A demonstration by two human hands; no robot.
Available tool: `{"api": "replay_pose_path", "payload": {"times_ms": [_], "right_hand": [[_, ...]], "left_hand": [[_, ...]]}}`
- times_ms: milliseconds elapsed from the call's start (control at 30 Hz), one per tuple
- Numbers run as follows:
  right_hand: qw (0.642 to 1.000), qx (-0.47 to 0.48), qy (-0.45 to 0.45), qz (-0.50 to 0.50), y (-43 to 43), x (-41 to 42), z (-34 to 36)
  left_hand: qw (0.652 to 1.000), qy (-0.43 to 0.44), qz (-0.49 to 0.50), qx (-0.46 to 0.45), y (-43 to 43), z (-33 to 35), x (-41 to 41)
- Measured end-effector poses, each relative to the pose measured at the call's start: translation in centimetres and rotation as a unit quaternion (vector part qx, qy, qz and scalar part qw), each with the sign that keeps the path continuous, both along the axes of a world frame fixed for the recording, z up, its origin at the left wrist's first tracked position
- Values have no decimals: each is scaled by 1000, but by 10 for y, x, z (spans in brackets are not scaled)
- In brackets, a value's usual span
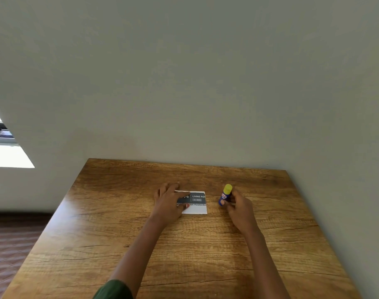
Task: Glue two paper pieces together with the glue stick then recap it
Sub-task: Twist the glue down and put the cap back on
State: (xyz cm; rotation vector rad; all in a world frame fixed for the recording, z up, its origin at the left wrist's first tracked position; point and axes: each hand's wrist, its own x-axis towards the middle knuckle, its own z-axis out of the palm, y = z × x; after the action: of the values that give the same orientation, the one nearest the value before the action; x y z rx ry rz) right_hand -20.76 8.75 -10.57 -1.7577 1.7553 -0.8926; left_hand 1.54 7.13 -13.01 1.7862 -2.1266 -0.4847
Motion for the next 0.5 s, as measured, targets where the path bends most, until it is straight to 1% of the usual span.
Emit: {"api": "replay_pose_path", "payload": {"times_ms": [200, 300, 433, 500], "right_hand": [[999, 35, -20, 10, 2, -3, -1], [998, 51, -29, -4, 3, -5, 2], [998, 50, 27, -13, 7, -11, 14], [999, 20, 46, -7, 8, -10, 24]], "left_hand": [[1000, 19, -7, -18, 2, 0, -1], [999, 21, -4, -23, 2, 1, -1], [997, 8, 18, -70, 1, 5, 1], [994, -8, 45, -104, 0, 7, 2]]}}
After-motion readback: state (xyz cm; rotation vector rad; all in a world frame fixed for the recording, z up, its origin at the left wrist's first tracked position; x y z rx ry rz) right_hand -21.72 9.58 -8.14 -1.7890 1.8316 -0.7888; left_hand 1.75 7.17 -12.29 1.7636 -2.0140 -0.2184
